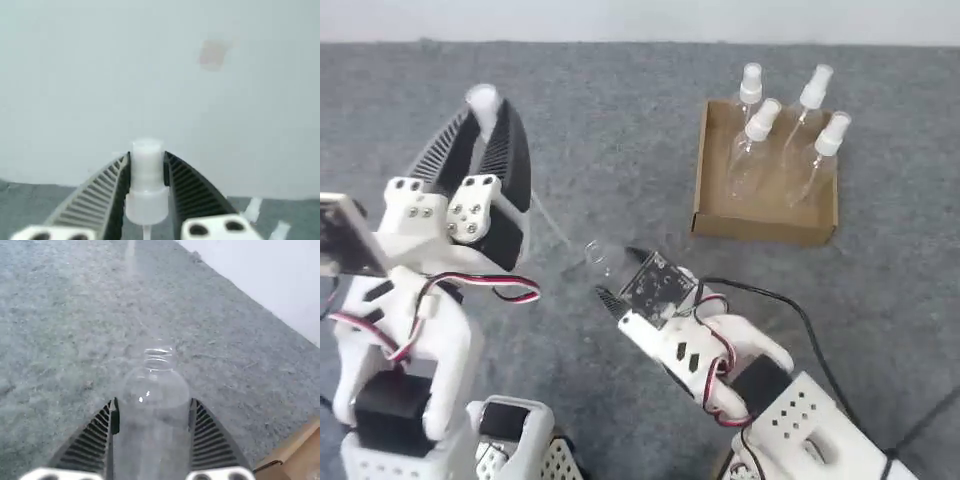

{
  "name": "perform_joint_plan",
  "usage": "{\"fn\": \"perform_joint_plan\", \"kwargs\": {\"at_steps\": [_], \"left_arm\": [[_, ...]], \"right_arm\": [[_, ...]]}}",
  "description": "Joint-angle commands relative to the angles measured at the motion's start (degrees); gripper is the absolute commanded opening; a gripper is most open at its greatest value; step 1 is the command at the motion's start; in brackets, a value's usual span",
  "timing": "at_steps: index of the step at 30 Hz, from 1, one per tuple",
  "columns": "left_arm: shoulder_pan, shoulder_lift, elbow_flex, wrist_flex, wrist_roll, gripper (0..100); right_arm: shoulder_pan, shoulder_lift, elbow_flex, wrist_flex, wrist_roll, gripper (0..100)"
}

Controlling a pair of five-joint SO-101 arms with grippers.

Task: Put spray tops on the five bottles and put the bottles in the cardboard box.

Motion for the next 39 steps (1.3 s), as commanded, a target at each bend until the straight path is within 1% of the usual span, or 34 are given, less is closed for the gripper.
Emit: {"fn": "perform_joint_plan", "kwargs": {"at_steps": [1, 7, 13, 18, 21, 28, 32, 34, 37, 39], "left_arm": [[0.35, 0.62, 0.40, -3.96, 0.88, 1], [0.35, 3.25, 9.27, -10.55, 0.88, 1], [2.46, 1.93, 14.46, -10.64, 0.88, 1], [4.84, -2.37, 20.09, -10.64, 0.88, 1], [5.98, -5.19, 23.34, -9.67, 0.88, 1], [6.86, -9.49, 27.12, -3.34, 0.88, 1], [6.86, -10.11, 28.44, -2.90, 0.79, 1], [6.95, -10.02, 29.14, -2.99, 0.79, 1], [10.29, -10.02, 30.99, -3.34, 0.70, 1], [12.84, -10.20, 31.78, -3.25, 0.62, 1]], "right_arm": [[-0.84, -0.04, -0.62, -1.89, -0.35, 0.6], [-0.84, -0.04, -0.62, -1.71, -0.35, 0.6], [-0.75, -0.04, -0.62, -1.80, -0.35, 0.6], [-0.57, -0.04, -0.62, -1.71, -0.44, 0.6], [-0.57, -0.04, -0.53, -1.63, -0.35, 0.6], [-0.40, -2.24, 1.32, -2.33, -0.70, 0.6], [1.63, -7.25, 3.60, -6.99, -0.97, 0.6], [1.89, -9.71, 7.12, -11.65, -3.34, 0.6], [1.71, -12.62, 11.60, -17.27, -5.63, 0.6], [1.98, -14.11, 12.92, -18.15, -5.63, 0.6]]}}
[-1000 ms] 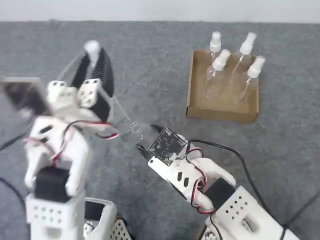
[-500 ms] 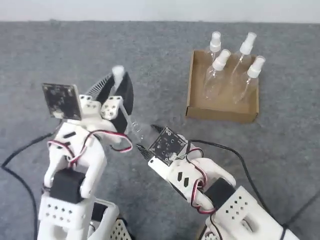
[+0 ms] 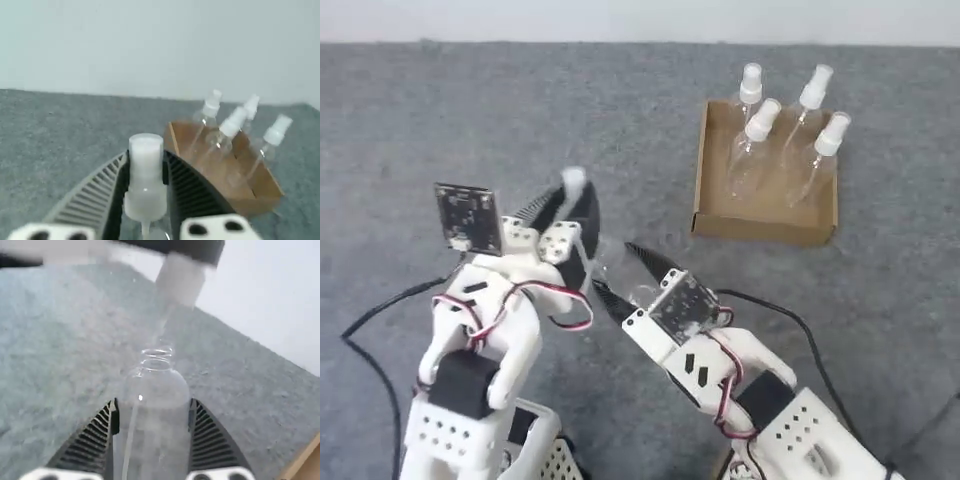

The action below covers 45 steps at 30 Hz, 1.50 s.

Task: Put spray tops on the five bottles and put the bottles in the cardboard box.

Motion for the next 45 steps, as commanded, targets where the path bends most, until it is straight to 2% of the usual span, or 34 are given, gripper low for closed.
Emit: {"fn": "perform_joint_plan", "kwargs": {"at_steps": [1, 8, 14, 19, 24, 31, 38, 45], "left_arm": [[4.31, -1.23, 0.57, 0.18, -0.09, 1], [4.75, -1.32, 0.13, 2.11, -3.16, 3], [4.66, -0.97, -6.55, 5.36, -6.15, 16], [-0.26, -0.79, -14.11, 7.47, -7.65, 16], [-5.54, 0.44, -14.02, 5.36, -9.85, 16], [-5.54, 9.23, -12.70, 5.27, -10.99, 16], [-5.89, 9.58, -8.66, 5.19, -11.69, 16], [-5.89, 7.03, -4.88, 3.25, -12.84, 16]], "right_arm": [[1.19, -4.35, 0.62, -3.30, -1.23, 0.6], [1.27, -5.76, 0.70, -1.27, -1.14, 0.6], [1.27, -5.76, 0.70, -0.92, -1.32, 0.6], [1.27, -5.76, 0.70, -0.84, -1.23, 0.6], [1.27, -5.76, 0.70, -0.84, -1.14, 0.6], [1.27, -5.76, 0.70, -0.84, -1.14, 0.6], [1.54, -5.76, 0.70, -0.75, -1.14, 0.6], [7.43, -5.76, 0.18, -0.75, -1.41, 0.6]]}}
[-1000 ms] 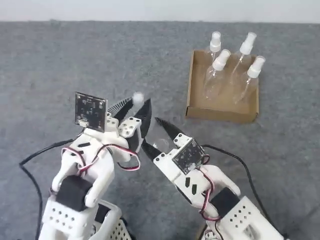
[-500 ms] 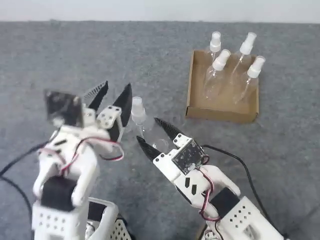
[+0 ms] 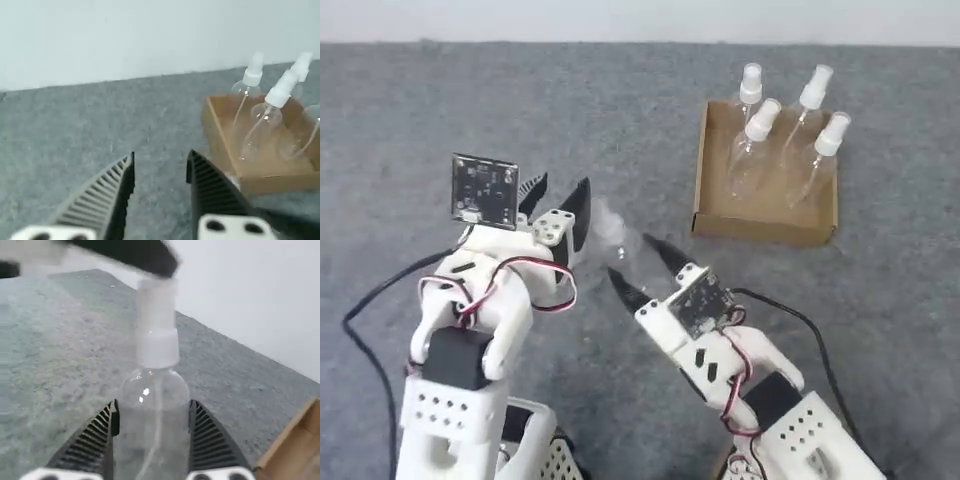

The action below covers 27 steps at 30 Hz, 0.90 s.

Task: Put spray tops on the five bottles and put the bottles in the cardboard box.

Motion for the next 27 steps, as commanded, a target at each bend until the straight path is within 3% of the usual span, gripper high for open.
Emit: {"fn": "perform_joint_plan", "kwargs": {"at_steps": [1, 9, 17, 23, 27], "left_arm": [[-0.09, -2.02, 0.48, -1.58, -0.79, 16], [-0.18, -7.65, 2.42, -1.23, -0.62, 16], [0.26, -19.78, 15.52, -1.14, -0.88, 16], [0.44, -23.91, 20.44, -1.23, -0.88, 17], [4.04, -24.35, 21.67, -1.14, -0.88, 21]], "right_arm": [[2.33, -2.15, -1.76, 0.13, -0.53, 0.6], [2.59, -2.15, -8.09, 9.80, -0.70, 0.6], [8.40, 0.40, -17.14, 13.05, -0.70, 0.6], [8.40, 15.16, -29.45, 14.73, -1.41, 0.6], [8.31, 27.91, -40.79, 15.43, -6.24, 0.6]]}}
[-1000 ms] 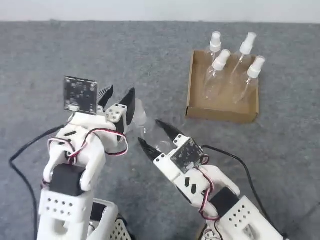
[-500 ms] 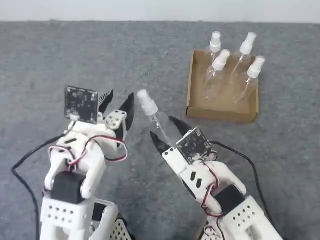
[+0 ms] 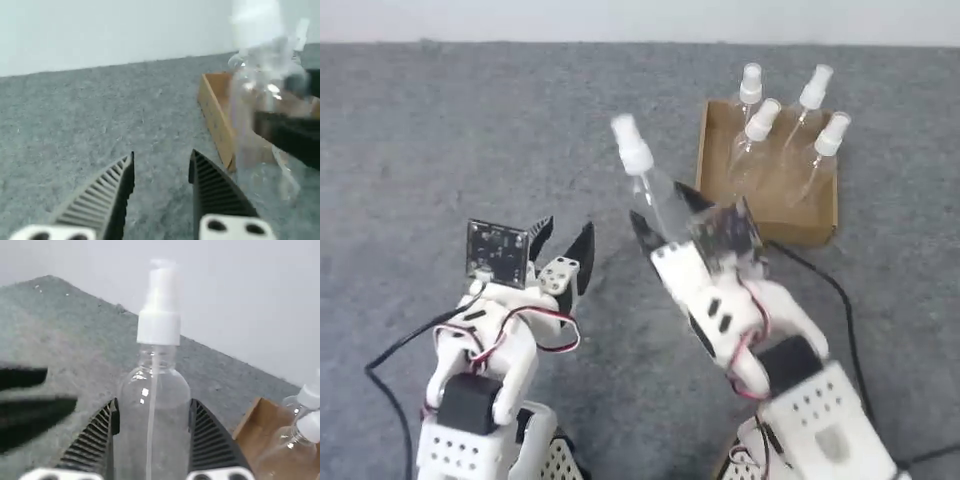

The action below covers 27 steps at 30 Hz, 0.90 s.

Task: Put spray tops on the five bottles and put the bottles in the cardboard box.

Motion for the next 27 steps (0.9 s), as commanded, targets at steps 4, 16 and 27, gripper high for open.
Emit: {"fn": "perform_joint_plan", "kwargs": {"at_steps": [4, 16, 27], "left_arm": [[5.80, -1.67, 2.51, -1.23, -0.26, 29], [5.54, -1.41, 5.76, -6.24, -0.53, 30], [5.54, -1.41, 5.76, -6.24, -0.53, 29]], "right_arm": [[0.22, 19.56, -18.64, 0.66, -4.13, 0.6], [-7.34, 26.42, -34.99, 19.30, -4.13, 0.6], [-6.02, 19.12, -38.59, 30.02, -4.22, 0.6]]}}
